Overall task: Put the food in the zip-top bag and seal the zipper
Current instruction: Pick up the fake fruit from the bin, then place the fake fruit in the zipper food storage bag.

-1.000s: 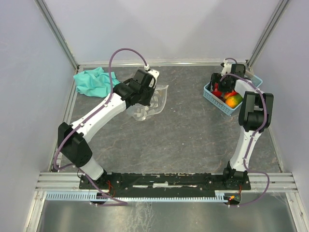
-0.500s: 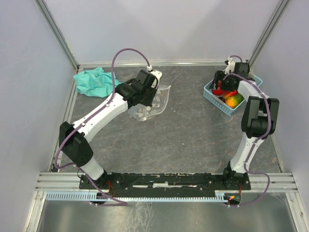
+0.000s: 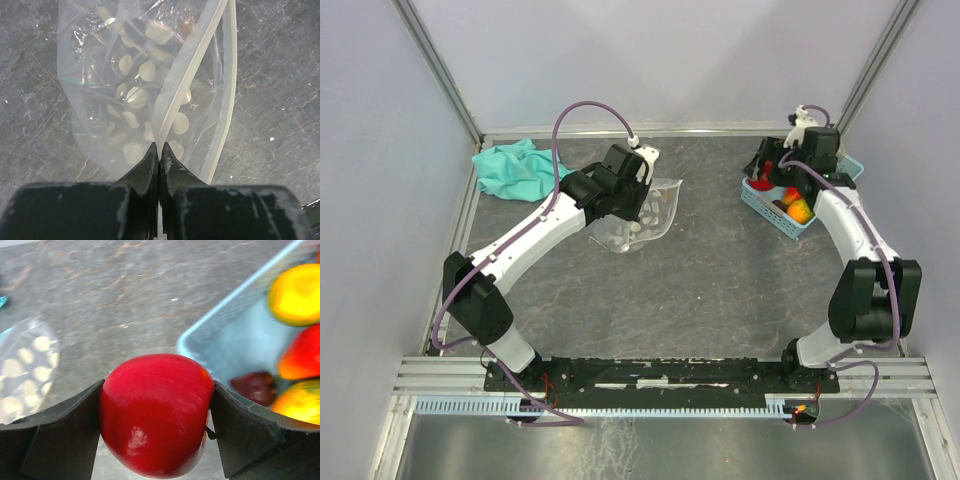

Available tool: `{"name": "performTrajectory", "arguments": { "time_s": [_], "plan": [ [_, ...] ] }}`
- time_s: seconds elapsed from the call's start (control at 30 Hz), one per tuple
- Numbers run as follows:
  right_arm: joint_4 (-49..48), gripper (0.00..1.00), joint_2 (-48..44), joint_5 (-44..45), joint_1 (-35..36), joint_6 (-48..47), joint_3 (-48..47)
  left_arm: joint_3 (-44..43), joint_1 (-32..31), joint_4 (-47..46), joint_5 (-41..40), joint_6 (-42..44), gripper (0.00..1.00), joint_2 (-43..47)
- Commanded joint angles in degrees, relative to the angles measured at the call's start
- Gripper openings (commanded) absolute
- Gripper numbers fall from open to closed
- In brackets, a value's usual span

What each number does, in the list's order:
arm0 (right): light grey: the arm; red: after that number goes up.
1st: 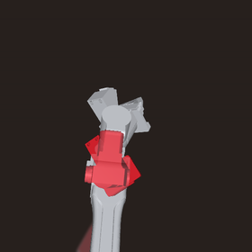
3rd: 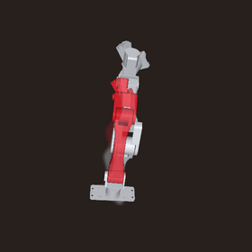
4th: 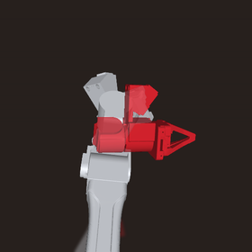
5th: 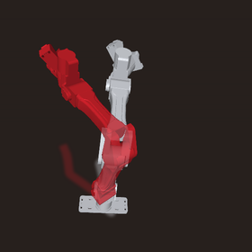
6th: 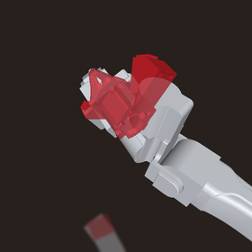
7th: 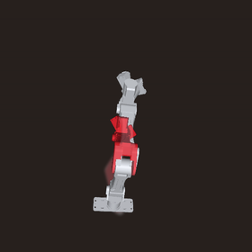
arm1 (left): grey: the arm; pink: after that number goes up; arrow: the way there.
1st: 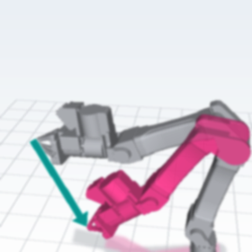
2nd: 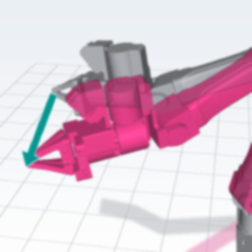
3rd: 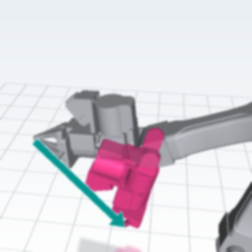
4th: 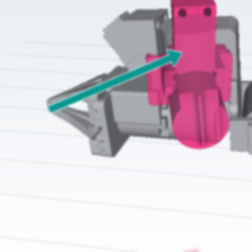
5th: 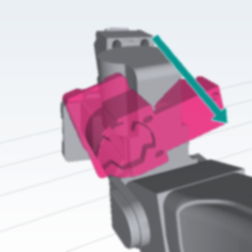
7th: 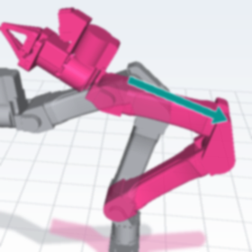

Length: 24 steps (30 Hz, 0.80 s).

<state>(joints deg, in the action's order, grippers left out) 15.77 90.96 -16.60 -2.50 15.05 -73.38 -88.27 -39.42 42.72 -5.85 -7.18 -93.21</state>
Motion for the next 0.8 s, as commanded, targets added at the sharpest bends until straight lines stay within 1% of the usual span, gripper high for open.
{"name": "performTrajectory", "arguments": {
  "time_s": [0.0, 0.17, 0.37, 0.57, 0.77],
  "plan": [
    [-3.30, 0.73, -7.12, -0.40, 6.26, 4.68, 3.05, -2.90, -0.35, -2.56, 1.91, -4.43, 0.03, 0.04],
    [-7.32, 0.73, -13.14, -2.80, 13.91, 8.57, 7.14, -3.09, -0.34, -2.71, 3.68, -7.18, 0.03, 0.62],
    [-19.61, 0.73, -18.97, -6.53, 21.51, 13.20, 13.43, -2.77, -0.38, -3.46, 6.81, -9.41, 0.03, 1.22],
    [-32.82, 0.73, -20.55, -8.67, 26.95, 15.05, 18.95, -2.03, -0.40, -5.91, 11.55, -11.81, 0.03, 1.89],
    [-45.60, 0.73, -17.04, -10.31, 27.76, 21.47, 23.08, 0.26, -0.42, -9.36, 15.71, -15.23, 0.03, 2.84]
  ]
}}
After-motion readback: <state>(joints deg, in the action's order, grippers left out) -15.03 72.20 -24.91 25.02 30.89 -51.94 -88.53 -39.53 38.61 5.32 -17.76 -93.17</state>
